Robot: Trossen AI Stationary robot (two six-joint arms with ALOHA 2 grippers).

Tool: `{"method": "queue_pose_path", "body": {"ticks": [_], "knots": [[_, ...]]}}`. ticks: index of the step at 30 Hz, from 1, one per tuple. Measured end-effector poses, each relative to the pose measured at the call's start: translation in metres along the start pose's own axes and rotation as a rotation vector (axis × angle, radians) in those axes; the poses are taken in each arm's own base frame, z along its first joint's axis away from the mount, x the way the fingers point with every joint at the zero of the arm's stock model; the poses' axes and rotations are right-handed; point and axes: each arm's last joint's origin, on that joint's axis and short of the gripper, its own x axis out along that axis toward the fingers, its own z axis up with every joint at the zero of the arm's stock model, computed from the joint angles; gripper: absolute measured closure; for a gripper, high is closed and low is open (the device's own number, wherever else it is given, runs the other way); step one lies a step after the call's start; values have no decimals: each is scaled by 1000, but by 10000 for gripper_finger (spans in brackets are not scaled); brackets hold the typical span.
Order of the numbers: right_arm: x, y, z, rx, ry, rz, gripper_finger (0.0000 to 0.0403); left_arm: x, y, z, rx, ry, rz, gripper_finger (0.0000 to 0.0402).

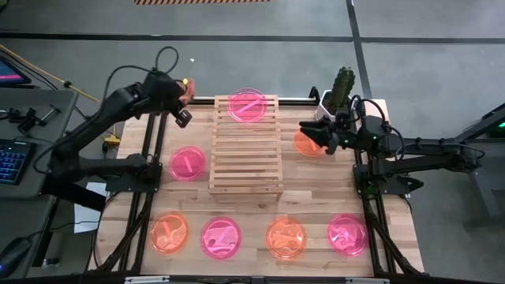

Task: Place and stack plates onto a shelf
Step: Put the orange plate on the shelf

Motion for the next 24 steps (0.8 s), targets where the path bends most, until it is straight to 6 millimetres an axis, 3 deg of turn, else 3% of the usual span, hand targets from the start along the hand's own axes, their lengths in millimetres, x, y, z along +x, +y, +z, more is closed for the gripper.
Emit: {"method": "queue_pose_path", "body": {"ticks": [5,12,18,24], "knots": [[0,1,1,-7,-7,6,208,-37,-32,21,79,-145,-223,401],[0,1,1,-39,-10,7,208,-55,-116,43,423,-172,-415,401],[0,1,1,-56,-10,7,208,-41,-188,37,884,-154,-390,401],[0,0,1,-67,-7,5,208,-16,-234,19,1152,-93,-318,401]]}}
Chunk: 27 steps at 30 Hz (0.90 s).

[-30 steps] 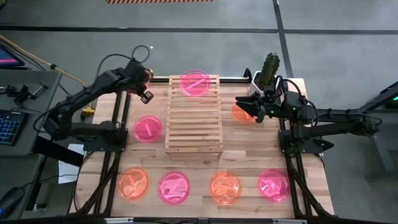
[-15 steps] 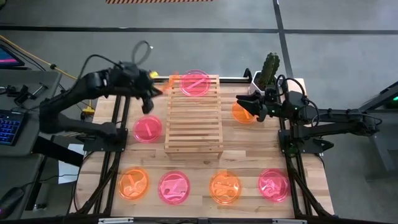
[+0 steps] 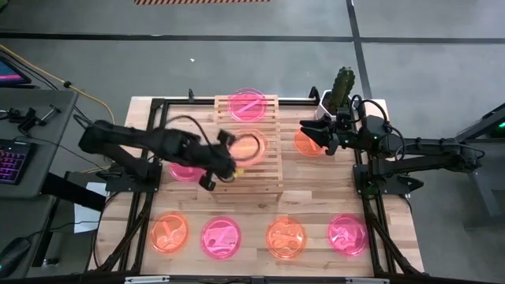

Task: Place and stack plates onto a shelf
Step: Put the orange plate on the shelf

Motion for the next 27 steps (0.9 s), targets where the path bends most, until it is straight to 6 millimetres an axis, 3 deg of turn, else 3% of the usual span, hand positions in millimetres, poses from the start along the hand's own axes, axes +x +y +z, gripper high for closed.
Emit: {"method": "queue_pose_path", "body": {"ticks": [7,16,27], "knots": [[0,-1,-1,-1,10,-7,208,23,-11,9,12,45,-32,401],[0,-1,-1,-1,19,-3,208,29,-6,6,-77,68,-41,395],[0,-1,-2,-1,20,-3,208,30,-6,6,-167,50,-87,334]]}}
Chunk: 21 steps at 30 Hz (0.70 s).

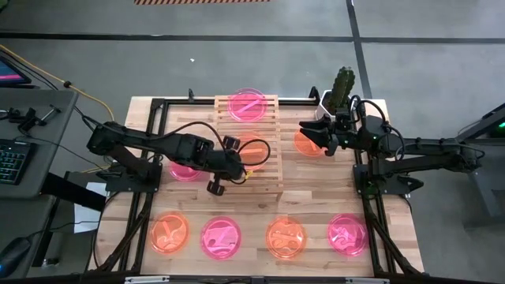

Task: Place and stack plates onto a shelf
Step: Put the orange plate on the shelf, then adjust the pink plate on the shelf

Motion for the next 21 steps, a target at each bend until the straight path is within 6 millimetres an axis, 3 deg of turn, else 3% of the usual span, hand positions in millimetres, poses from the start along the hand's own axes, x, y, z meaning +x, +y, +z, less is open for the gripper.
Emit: {"method": "queue_pose_path", "body": {"ticks": [4,8,11,15,21], "knots": [[0,0,0,42,-7,-9,208,-4,1,0,-36,8,-9,303],[11,0,2,112,39,-68,208,-37,19,-1,-131,4,19,282],[33,4,10,56,110,-135,208,-71,45,-8,-287,-110,61,278],[70,4,34,-30,158,-241,208,-111,78,-32,-518,-361,119,279],[123,-27,81,-100,216,-435,228,-138,86,-73,-701,-614,195,296]]}}
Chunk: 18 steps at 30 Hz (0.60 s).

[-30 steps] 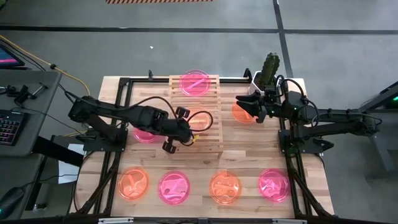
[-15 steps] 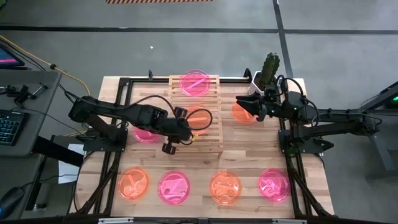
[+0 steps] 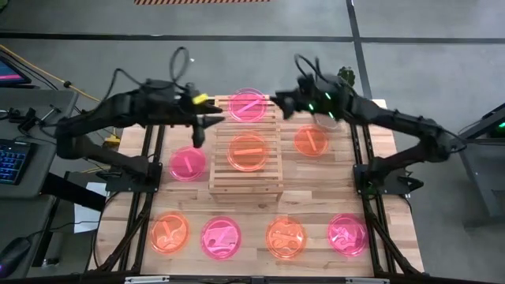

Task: Place and stack plates onto a shelf
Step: Adjust the pink plate on the shelf

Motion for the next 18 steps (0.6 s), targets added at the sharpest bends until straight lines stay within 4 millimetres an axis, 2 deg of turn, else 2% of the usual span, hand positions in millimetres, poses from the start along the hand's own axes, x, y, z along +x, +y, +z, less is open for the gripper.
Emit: {"method": "queue_pose_path", "body": {"ticks": [4,7,8,11,18], "knots": [[41,-23,29,26,53,-27,302,-15,6,-15,-60,-78,17,321],[74,-43,39,51,96,-41,378,-22,9,-25,-88,-89,50,350],[85,-50,41,61,103,-52,390,-23,9,-27,-103,-101,67,361],[113,-68,44,131,133,-95,384,-23,10,-32,-136,-98,117,394],[165,-103,29,232,231,-195,397,-17,10,-35,-180,-82,144,400]]}}
